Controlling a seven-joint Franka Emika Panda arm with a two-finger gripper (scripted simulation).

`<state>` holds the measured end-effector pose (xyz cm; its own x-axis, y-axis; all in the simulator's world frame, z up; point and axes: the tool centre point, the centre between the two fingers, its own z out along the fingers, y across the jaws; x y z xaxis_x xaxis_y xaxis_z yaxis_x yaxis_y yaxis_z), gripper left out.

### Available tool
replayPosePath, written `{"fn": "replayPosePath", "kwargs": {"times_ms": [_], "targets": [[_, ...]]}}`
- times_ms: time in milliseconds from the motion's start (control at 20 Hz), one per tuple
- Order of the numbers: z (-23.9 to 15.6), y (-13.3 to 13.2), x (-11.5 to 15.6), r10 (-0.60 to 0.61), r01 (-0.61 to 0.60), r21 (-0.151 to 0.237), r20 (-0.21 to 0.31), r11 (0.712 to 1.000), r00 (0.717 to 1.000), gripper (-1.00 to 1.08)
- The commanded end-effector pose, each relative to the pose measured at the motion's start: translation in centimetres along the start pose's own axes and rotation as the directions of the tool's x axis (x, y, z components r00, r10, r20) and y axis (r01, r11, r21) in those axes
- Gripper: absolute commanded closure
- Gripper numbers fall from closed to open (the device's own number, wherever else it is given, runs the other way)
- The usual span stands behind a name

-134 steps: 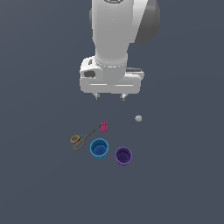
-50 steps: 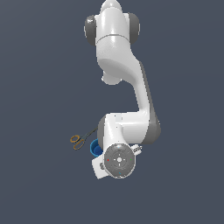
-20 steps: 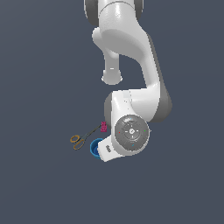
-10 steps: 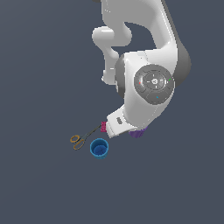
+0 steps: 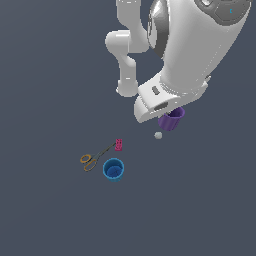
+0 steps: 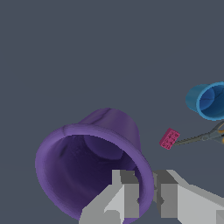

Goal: Pick up a designated object from a clutter of objects.

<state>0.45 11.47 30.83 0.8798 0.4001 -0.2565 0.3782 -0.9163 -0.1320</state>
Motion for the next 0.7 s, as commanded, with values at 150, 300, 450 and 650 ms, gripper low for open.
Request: {"fn": "replayPosePath", "kwargs": {"times_ms": [150,300,450,650], "targets": [[-4.3,-3.8,-3.3,-0.001,0.001,-0.001,-0.001,1.0,1.0,1.08],[-6.4,-5.6,-4.7,-0.001,0.001,-0.001,-0.001,1.0,1.0,1.08],[-8.1,-7.1,-6.0,-0.001,0.001,0.0,-0.001,1.0,1.0,1.08],[-9.8,-8.5,-7.1,-0.001,0.001,0.001,-0.002,1.0,1.0,1.08]]}}
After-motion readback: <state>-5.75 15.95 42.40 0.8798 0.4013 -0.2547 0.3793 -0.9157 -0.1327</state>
